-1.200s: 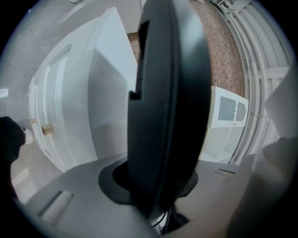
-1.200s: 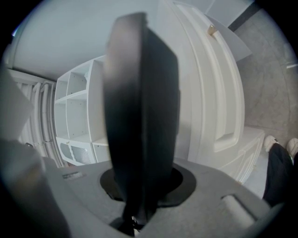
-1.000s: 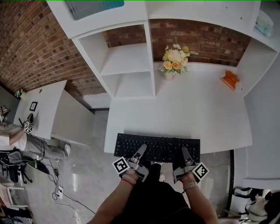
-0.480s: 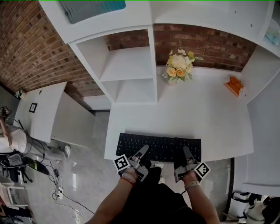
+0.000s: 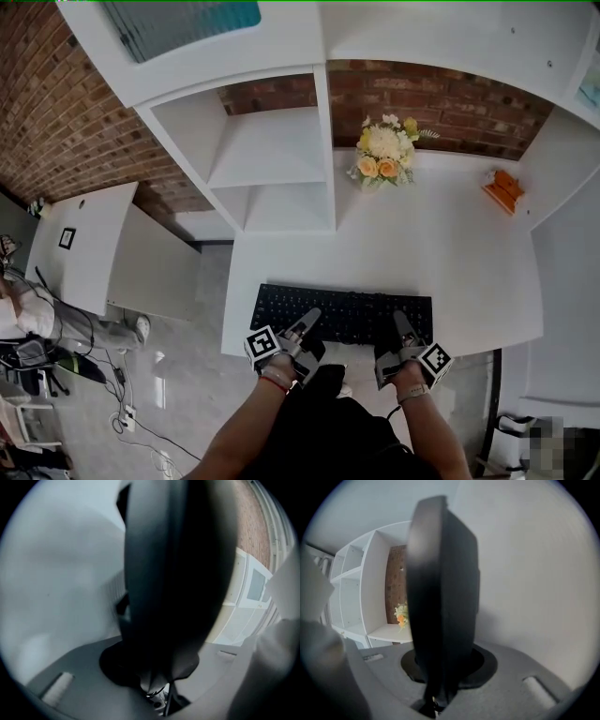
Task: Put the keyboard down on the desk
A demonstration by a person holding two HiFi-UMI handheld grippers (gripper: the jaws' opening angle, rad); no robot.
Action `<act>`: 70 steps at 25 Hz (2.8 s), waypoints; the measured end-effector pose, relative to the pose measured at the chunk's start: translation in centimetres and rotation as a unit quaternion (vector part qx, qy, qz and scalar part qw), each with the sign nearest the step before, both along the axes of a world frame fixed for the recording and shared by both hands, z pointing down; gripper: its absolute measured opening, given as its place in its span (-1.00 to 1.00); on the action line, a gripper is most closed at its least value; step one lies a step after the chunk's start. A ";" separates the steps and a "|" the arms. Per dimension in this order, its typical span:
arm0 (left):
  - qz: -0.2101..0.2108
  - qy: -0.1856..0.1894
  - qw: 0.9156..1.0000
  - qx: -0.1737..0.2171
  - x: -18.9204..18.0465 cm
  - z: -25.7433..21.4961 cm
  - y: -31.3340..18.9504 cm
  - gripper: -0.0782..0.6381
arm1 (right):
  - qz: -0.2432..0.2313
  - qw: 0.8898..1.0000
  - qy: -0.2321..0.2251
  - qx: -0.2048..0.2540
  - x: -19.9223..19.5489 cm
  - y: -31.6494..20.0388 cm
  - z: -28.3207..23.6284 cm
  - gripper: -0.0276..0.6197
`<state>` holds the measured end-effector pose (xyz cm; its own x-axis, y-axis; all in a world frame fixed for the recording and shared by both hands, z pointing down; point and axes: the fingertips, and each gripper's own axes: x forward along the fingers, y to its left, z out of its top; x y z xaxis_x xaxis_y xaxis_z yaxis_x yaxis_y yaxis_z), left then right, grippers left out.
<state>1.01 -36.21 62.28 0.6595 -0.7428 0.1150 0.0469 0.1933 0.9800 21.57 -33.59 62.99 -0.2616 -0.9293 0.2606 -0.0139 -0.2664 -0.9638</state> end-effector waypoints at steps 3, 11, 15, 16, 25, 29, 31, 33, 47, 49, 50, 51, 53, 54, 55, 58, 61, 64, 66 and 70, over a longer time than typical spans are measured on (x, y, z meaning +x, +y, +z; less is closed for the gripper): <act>0.000 0.000 1.000 -0.011 0.3 0.0 -1.0 -0.56 | -0.002 1.000 0.001 -0.008 0.0 -1.1 -0.1 -0.70; -0.002 -0.010 1.000 -0.020 0.1 0.8 -3.3 -0.58 | -0.006 1.000 -0.001 -0.013 0.0 -3.8 0.1 -0.70; -0.002 -0.018 0.999 -0.030 0.3 0.7 -4.1 -0.57 | -0.005 1.000 0.003 -0.029 0.0 -4.6 0.4 -0.70; -0.001 -0.021 0.999 -0.030 0.3 0.7 -4.2 -0.56 | -0.005 0.999 0.003 -0.032 0.0 -4.8 0.5 -0.70; 0.007 -0.012 1.000 -0.014 0.2 0.4 -4.1 -0.37 | 0.005 0.999 0.001 -0.038 0.1 -5.2 0.5 -0.70; 0.036 0.006 0.999 0.015 0.7 -1.3 -3.0 -0.28 | 0.008 0.999 0.000 -0.038 0.2 -5.3 0.8 -0.70; 0.062 0.006 0.997 0.041 1.1 -2.0 -2.2 -0.27 | 0.011 0.999 -0.002 -0.045 0.2 -5.3 0.7 -0.70; 0.088 0.002 0.994 0.070 1.4 -2.4 -1.2 -0.25 | 0.012 0.999 -0.006 -0.042 0.3 -5.5 0.9 -0.70; 0.198 -0.170 0.949 0.176 2.9 -2.2 2.7 -0.45 | 0.013 0.998 -0.011 -0.061 0.4 -5.6 0.7 -0.69; 0.207 -0.214 0.939 0.172 2.7 -1.6 2.5 -0.55 | 0.010 0.998 -0.009 -0.063 0.5 -5.6 0.6 -0.69; 0.208 -0.223 0.936 0.173 2.7 -1.5 2.5 -0.56 | 0.006 0.998 -0.008 -0.061 0.5 -5.7 0.6 -0.69; 0.208 -0.226 0.936 0.174 2.8 -1.6 2.5 -0.56 | -0.001 0.998 -0.007 -0.058 0.5 -5.7 0.6 -0.69; 0.204 -0.216 0.939 0.174 3.2 -1.9 2.6 -0.55 | -0.023 0.999 -0.003 -0.050 0.4 -5.9 0.4 -0.67; 0.201 -0.212 0.941 0.173 3.2 -1.9 2.6 -0.55 | -0.033 0.998 -0.002 -0.047 0.3 -5.9 0.1 -0.60; 0.196 -0.207 0.943 0.171 3.2 -1.9 2.6 -0.55 | -0.040 0.998 -0.002 -0.045 0.1 -5.8 -0.3 -0.54; 0.189 -0.198 0.948 0.163 3.2 -1.8 2.5 -0.56 | -0.061 0.998 -0.005 -0.025 0.0 -5.5 -1.2 -0.41; 0.191 -0.199 0.948 0.160 3.3 -1.8 2.5 -0.56 | -0.088 0.996 0.001 -0.001 0.1 -5.0 -1.7 -0.31; 0.188 -0.194 0.949 0.161 3.2 -1.9 2.4 -0.56 | -0.113 0.993 0.010 0.016 0.1 -4.2 -2.1 -0.28; 0.184 -0.190 0.951 0.162 3.2 -2.1 2.2 -0.56 | -0.134 0.990 0.018 0.026 0.0 -3.5 -2.5 -0.28; 0.175 -0.184 0.954 0.163 3.0 -2.4 1.6 -0.57 | -0.193 0.979 0.045 0.056 -0.7 -1.9 -3.3 -0.25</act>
<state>4.05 -34.59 59.86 0.8334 -0.5201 0.1870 -0.3224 -0.1828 0.9288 20.91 -35.49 59.66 -0.5788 -0.7903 0.2010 -0.1783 -0.1179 -0.9769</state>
